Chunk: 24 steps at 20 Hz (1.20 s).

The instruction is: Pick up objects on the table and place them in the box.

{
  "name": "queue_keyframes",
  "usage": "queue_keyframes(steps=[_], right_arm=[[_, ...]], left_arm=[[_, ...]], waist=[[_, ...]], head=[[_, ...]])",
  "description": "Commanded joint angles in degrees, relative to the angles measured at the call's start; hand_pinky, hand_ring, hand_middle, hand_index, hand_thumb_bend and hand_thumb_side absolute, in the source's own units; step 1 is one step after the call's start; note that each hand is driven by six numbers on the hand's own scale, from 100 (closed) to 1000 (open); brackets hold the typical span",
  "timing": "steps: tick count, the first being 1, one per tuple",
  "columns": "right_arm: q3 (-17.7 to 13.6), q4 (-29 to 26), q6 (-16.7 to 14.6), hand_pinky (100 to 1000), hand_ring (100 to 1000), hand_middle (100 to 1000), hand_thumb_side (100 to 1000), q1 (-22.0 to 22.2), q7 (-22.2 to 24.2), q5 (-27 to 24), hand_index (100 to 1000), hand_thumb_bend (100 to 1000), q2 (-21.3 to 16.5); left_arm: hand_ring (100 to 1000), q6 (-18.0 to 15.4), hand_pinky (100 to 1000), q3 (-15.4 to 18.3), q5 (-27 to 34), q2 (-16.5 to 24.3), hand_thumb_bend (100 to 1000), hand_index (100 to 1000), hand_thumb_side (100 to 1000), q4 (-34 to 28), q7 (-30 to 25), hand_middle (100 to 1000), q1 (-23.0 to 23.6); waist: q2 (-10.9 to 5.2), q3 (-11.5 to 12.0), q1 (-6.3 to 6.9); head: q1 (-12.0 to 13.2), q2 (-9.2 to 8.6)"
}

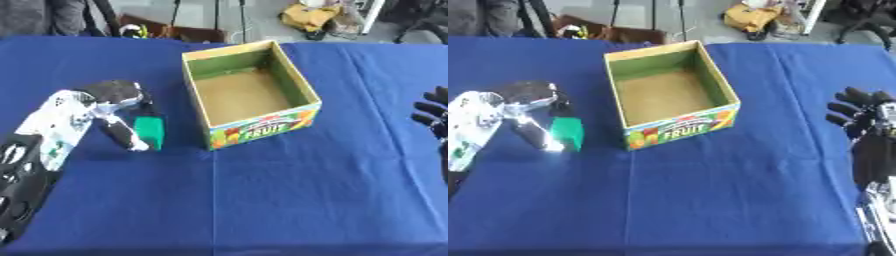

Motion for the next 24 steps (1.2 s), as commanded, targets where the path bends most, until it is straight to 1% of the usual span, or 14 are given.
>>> queue_keyframes(steps=[1, 7, 8, 10, 13, 14, 16, 17, 18, 19, 21, 24], right_arm=[[-0.2, -0.5, -0.1, 746, 756, 736, 1000, -0.5, 0.1, 0.2, 816, 100, -1.4], [-0.2, -0.5, -0.1, 746, 756, 736, 1000, -0.5, 0.1, 0.2, 816, 100, -1.4], [-0.2, -0.5, -0.1, 747, 756, 736, 1000, -0.5, 0.1, 0.2, 816, 100, -1.4], [-0.2, -0.5, -0.1, 747, 756, 736, 1000, -0.5, 0.1, 0.2, 816, 100, -1.4], [-0.2, -0.5, -0.1, 747, 756, 736, 1000, -0.5, 0.1, 0.2, 816, 100, -1.4], [-0.2, -0.5, -0.1, 747, 756, 736, 1000, -0.5, 0.1, 0.2, 816, 100, -1.4], [-0.3, -0.5, -0.1, 747, 756, 736, 1000, -0.5, 0.1, 0.2, 816, 100, -1.4], [-0.3, -0.5, -0.1, 747, 756, 736, 1000, -0.5, 0.0, 0.2, 816, 100, -1.4], [-0.3, -0.5, -0.1, 747, 756, 736, 1000, -0.5, 0.0, 0.2, 816, 100, -1.4], [-0.3, -0.5, -0.1, 746, 756, 736, 1000, -0.5, 0.0, 0.2, 816, 100, -1.4], [-0.3, -0.5, -0.1, 746, 756, 736, 1000, -0.4, 0.0, 0.2, 816, 100, -1.4], [-0.3, -0.5, -0.1, 747, 756, 736, 1000, -0.4, 0.0, 0.3, 816, 100, -1.4]], left_arm=[[559, -0.9, 633, 0.0, 0.3, 0.6, 781, 701, 380, -0.3, -1.0, 532, -0.8], [549, -1.6, 629, 0.0, 0.2, 0.5, 769, 691, 372, 0.0, -1.8, 523, -0.8], [519, -1.7, 601, 0.0, 0.2, 0.5, 770, 667, 348, 0.0, -1.8, 493, -0.8], [493, -1.8, 577, 0.1, 0.1, 0.5, 754, 638, 332, 0.1, -1.4, 464, -0.8], [471, -1.7, 555, 0.1, 0.0, 0.4, 737, 612, 319, 0.2, -0.4, 440, -0.7], [421, -1.6, 508, 0.0, 0.0, 0.4, 683, 553, 283, 0.3, 0.0, 384, -0.7], [379, -1.4, 473, 0.0, -0.1, 0.4, 611, 509, 250, 0.5, 1.0, 338, -0.7], [346, -1.3, 443, 0.0, 0.0, 0.4, 559, 473, 229, 0.6, 1.5, 302, -0.8], [342, -1.1, 439, 0.1, 0.0, 0.4, 552, 468, 227, 0.6, 1.9, 297, -0.8], [312, -1.0, 410, 0.1, 0.1, 0.4, 525, 435, 209, 0.6, 2.2, 261, -0.8], [280, -0.9, 384, 0.4, 0.5, 0.5, 494, 398, 181, 0.2, 2.7, 221, -0.9], [268, -0.9, 373, 0.9, 1.0, 0.9, 471, 385, 168, -1.0, 2.8, 207, -1.3]], waist=[[-0.65, -0.1, 0.05], [-0.64, -0.1, 0.07], [-0.63, -0.1, 0.08], [-0.60, -0.2, 0.10], [-0.58, -0.2, 0.10], [-0.57, -0.2, 0.11], [-0.57, -0.3, 0.13], [-0.57, -0.3, 0.14], [-0.58, -0.3, 0.15], [-0.58, -0.3, 0.15], [-0.61, -0.2, 0.17], [-0.65, -0.2, 0.21]], head=[[0.2, 0.35], [0.2, 0.35], [0.2, 0.35], [0.2, 0.35], [0.2, 0.35], [0.2, 0.35], [0.2, 0.35], [0.2, 0.35], [0.2, 0.35], [0.2, 0.35], [0.1, 0.35], [0.0, 0.35]])
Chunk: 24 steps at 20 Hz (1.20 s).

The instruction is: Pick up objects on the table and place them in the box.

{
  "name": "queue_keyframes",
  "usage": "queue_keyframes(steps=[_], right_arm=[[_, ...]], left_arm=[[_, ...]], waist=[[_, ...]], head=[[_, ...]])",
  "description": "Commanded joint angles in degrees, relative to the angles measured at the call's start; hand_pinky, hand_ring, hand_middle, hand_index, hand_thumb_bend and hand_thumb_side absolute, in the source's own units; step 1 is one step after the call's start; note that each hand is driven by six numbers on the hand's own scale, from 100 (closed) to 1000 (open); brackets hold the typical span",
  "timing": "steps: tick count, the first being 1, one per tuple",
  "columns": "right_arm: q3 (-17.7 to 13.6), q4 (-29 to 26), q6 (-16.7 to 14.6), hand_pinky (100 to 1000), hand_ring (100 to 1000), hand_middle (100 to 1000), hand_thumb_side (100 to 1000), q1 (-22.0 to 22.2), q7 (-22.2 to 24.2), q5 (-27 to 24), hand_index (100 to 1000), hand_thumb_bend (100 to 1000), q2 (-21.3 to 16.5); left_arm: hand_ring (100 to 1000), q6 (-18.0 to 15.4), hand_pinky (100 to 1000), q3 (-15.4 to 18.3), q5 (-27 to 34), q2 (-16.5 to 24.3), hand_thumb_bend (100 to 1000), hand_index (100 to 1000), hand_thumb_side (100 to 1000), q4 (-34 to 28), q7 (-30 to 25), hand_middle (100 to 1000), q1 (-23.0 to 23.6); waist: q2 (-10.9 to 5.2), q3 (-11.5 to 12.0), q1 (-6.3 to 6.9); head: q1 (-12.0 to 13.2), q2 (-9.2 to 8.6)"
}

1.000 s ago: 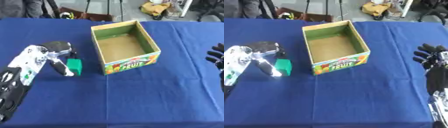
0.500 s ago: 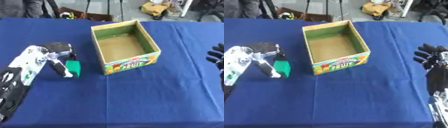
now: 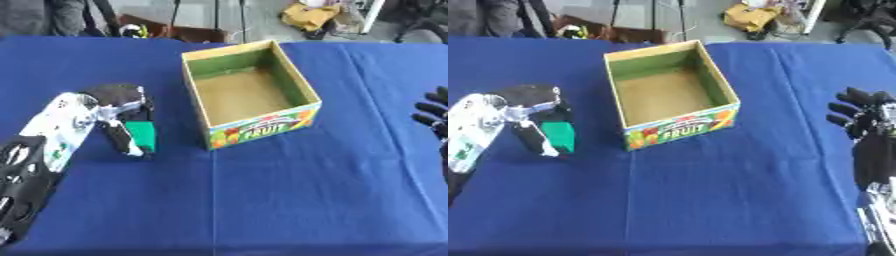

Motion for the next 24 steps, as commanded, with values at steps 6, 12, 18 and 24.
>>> queue_keyframes(steps=[6, 12, 18, 24], right_arm=[[-0.4, -0.5, 0.0, 746, 756, 736, 1000, -0.2, 0.0, 0.3, 816, 100, -1.6], [-0.2, -0.4, 0.0, 747, 756, 736, 1000, -0.1, 0.2, 0.3, 816, 100, -1.5], [0.3, -0.4, 0.1, 747, 756, 736, 1000, -0.5, 0.6, 0.2, 816, 100, -1.3], [1.1, -0.4, 0.4, 747, 756, 736, 1000, -1.4, 1.4, 0.1, 816, 100, -0.9]], left_arm=[[259, 0.0, 365, 2.1, 2.8, 2.3, 460, 376, 169, -5.3, -0.3, 197, -4.3], [270, 0.8, 385, 2.6, 5.4, 0.2, 485, 384, 160, -5.7, -0.1, 207, -10.6], [303, 2.7, 425, 1.8, 0.9, -5.8, 491, 393, 131, 0.2, 4.6, 243, -18.7], [332, 5.3, 462, 2.1, -4.5, -12.3, 487, 420, 120, 9.1, 9.1, 271, -22.8]], waist=[[-0.91, -0.1, 0.16], [-1.05, -0.3, 0.16], [-0.78, -1.6, 0.11], [0.06, -4.0, 0.39]], head=[[-0.4, 0.35], [-0.2, 0.35], [1.1, 0.27], [2.9, -0.50]])
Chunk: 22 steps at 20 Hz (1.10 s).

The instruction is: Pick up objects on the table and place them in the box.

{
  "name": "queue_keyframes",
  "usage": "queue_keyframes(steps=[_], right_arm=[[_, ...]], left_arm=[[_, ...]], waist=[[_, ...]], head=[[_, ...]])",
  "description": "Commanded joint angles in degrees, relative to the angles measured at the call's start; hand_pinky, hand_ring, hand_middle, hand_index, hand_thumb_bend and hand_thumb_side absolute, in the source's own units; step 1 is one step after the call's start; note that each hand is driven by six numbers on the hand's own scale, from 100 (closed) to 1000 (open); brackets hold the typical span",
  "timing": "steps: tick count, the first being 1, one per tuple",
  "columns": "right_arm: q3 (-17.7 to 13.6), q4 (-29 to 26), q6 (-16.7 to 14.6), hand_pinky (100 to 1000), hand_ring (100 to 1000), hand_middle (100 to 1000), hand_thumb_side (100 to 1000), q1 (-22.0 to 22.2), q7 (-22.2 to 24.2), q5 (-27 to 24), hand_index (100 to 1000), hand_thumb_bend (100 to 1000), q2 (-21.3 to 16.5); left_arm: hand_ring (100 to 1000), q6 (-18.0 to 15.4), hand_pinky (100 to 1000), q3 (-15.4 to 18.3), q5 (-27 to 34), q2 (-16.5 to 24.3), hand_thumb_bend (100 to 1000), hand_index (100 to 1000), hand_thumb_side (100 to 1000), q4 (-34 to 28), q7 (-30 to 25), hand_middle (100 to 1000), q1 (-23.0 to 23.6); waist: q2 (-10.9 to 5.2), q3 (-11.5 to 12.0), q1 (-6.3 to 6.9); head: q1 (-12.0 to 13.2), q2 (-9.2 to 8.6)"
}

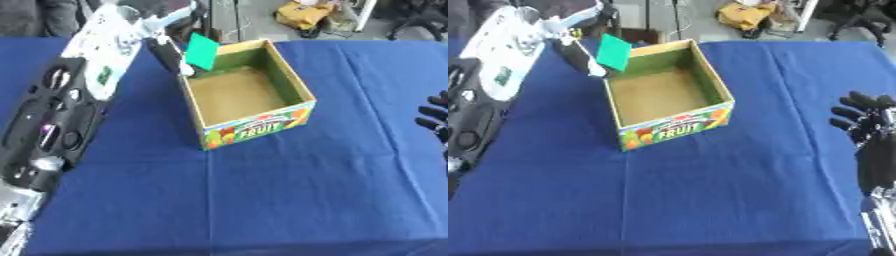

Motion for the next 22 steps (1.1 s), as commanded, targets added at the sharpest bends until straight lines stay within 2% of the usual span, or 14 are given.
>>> queue_keyframes(steps=[1, 5, 7, 8, 10, 11, 12, 13, 14, 15, 18, 19, 20, 22], right_arm=[[0.3, -0.6, 0.0, 747, 756, 736, 1000, -1.0, 0.6, 0.1, 816, 100, -0.8], [0.8, -0.6, 0.2, 747, 756, 736, 1000, -1.5, 1.1, 0.1, 817, 100, -0.4], [0.9, -0.6, 0.3, 747, 756, 736, 1000, -1.6, 1.3, 0.1, 817, 100, -0.3], [1.0, -0.6, 0.3, 746, 756, 736, 1000, -1.7, 1.3, 0.1, 817, 100, -0.2], [1.0, -0.6, 0.3, 746, 756, 736, 1000, -1.8, 1.4, 0.1, 817, 100, -0.1], [1.0, -0.5, 0.3, 746, 756, 736, 1000, -1.8, 1.4, 0.1, 817, 100, -0.1], [1.0, -0.5, 0.3, 746, 756, 736, 1000, -1.8, 1.5, 0.1, 817, 100, 0.0], [1.0, -0.5, 0.4, 746, 756, 736, 1000, -1.8, 1.5, 0.1, 817, 100, 0.0], [1.0, -0.5, 0.4, 746, 756, 735, 1000, -1.7, 1.5, 0.1, 817, 100, 0.0], [1.0, -0.5, 0.4, 746, 756, 735, 1000, -1.7, 1.5, 0.1, 817, 100, 0.0], [1.0, -0.5, 0.3, 746, 756, 735, 1000, -1.7, 1.4, 0.1, 817, 100, 0.0], [0.9, -0.5, 0.3, 746, 756, 735, 1000, -1.7, 1.4, 0.1, 817, 100, 0.0], [0.9, -0.5, 0.3, 746, 756, 735, 1000, -1.7, 1.4, 0.1, 817, 100, 0.0], [0.8, -0.5, 0.3, 746, 756, 735, 1000, -1.6, 1.4, 0.1, 817, 100, 0.0]], left_arm=[[341, 1.5, 472, 1.0, -3.0, -2.9, 493, 428, 126, 3.9, 2.9, 279, -2.4], [443, 1.9, 555, 1.9, -6.7, -6.0, 522, 543, 153, 10.0, 6.6, 384, -3.1], [459, 1.4, 569, 2.3, -8.6, -7.2, 529, 563, 165, 13.1, 8.4, 405, -3.2], [536, 1.1, 616, 2.5, -9.5, -7.7, 533, 656, 204, 14.6, 9.3, 495, -3.2], [559, 0.5, 628, 3.1, -11.4, -8.5, 537, 681, 214, 17.7, 10.5, 519, -3.2], [610, 0.2, 658, 3.3, -12.3, -8.8, 526, 727, 241, 19.2, 11.2, 577, -3.2], [646, 0.1, 680, 3.6, -13.2, -9.0, 490, 765, 280, 20.7, 12.0, 619, -3.2], [679, 0.2, 699, 3.8, -14.2, -9.1, 479, 791, 334, 22.2, 12.7, 654, -3.2], [699, 0.3, 711, 4.0, -15.1, -9.2, 480, 806, 352, 23.6, 13.5, 678, -3.3], [748, 0.6, 736, 4.2, -16.0, -9.2, 456, 844, 405, 25.0, 14.3, 739, -3.4], [814, 1.3, 775, 4.8, -18.8, -9.3, 482, 881, 584, 28.2, 16.6, 812, -3.4], [814, 1.4, 775, 5.1, -19.8, -9.3, 482, 881, 584, 28.7, 17.2, 812, -3.3], [857, 1.3, 815, 5.5, -20.7, -9.4, 612, 910, 785, 28.9, 17.8, 854, -3.3], [875, 0.8, 843, 6.4, -22.6, -9.4, 755, 912, 864, 28.8, 19.1, 863, -3.0]], waist=[[-0.47, -0.8, 0.05], [0.24, -2.6, 0.31], [0.44, -3.2, 0.38], [0.52, -3.5, 0.41], [0.61, -3.8, 0.44], [0.61, -4.0, 0.47], [0.59, -4.1, 0.49], [0.56, -4.1, 0.51], [0.52, -4.2, 0.53], [0.47, -4.2, 0.54], [0.31, -4.2, 0.50], [0.28, -4.1, 0.48], [0.23, -4.1, 0.45], [0.11, -3.9, 0.37]], head=[[1.3, -0.61], [2.5, -1.02], [2.9, -1.06], [3.0, -1.13], [3.0, -1.21], [3.0, -1.24], [3.0, -1.28], [3.0, -1.32], [3.0, -1.34], [2.9, -1.36], [2.8, -1.42], [2.8, -1.44], [2.7, -1.44], [2.6, -1.43]])
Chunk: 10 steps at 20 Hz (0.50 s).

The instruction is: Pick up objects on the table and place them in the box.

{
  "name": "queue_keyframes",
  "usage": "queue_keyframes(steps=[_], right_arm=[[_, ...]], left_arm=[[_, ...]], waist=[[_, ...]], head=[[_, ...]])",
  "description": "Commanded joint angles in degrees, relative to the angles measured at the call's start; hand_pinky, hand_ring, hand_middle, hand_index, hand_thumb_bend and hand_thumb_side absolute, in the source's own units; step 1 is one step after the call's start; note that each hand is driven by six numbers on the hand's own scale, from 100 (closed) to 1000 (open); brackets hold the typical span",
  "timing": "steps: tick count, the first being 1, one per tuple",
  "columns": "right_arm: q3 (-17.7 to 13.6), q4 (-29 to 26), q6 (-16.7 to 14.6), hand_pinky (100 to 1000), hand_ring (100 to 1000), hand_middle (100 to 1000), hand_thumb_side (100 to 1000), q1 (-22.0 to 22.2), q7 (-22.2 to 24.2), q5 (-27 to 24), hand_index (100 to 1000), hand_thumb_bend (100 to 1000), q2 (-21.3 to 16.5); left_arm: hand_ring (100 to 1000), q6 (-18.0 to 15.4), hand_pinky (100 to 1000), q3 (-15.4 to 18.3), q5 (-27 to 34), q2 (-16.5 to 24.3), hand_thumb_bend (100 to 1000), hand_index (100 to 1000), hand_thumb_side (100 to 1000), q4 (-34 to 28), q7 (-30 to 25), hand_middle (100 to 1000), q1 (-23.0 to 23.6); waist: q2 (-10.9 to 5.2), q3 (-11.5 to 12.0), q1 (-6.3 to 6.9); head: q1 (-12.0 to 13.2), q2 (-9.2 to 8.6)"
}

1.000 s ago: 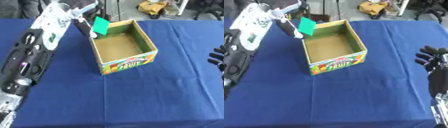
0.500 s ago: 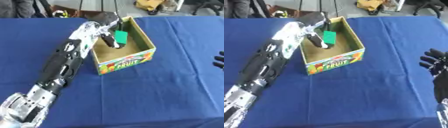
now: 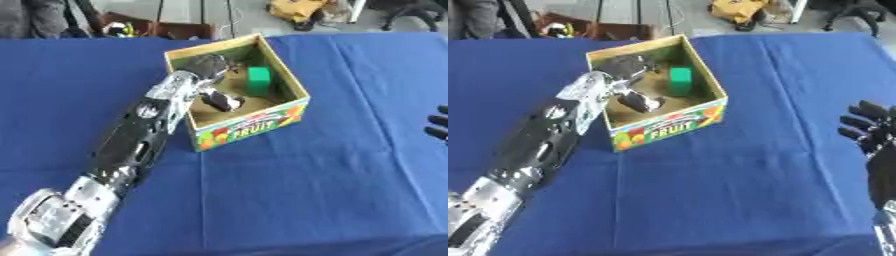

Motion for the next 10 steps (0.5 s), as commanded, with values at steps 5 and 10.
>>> queue_keyframes(steps=[5, 10], right_arm=[[-0.9, -0.3, -0.2, 746, 756, 735, 1000, 0.3, -0.4, 0.1, 816, 100, -0.7], [-1.3, -0.2, -0.3, 745, 756, 734, 1000, 1.1, -0.8, 0.2, 816, 100, -0.9]], left_arm=[[808, -3.0, 818, 4.2, -0.6, 1.9, 774, 840, 898, -6.2, 5.9, 782, -0.5], [752, -6.7, 779, 5.9, 4.0, 5.0, 752, 767, 868, -13.9, 10.6, 709, 2.2]], waist=[[-1.91, 1.4, -0.55], [-2.86, 3.2, -0.70]], head=[[-1.1, -0.06], [-1.8, 0.40]])
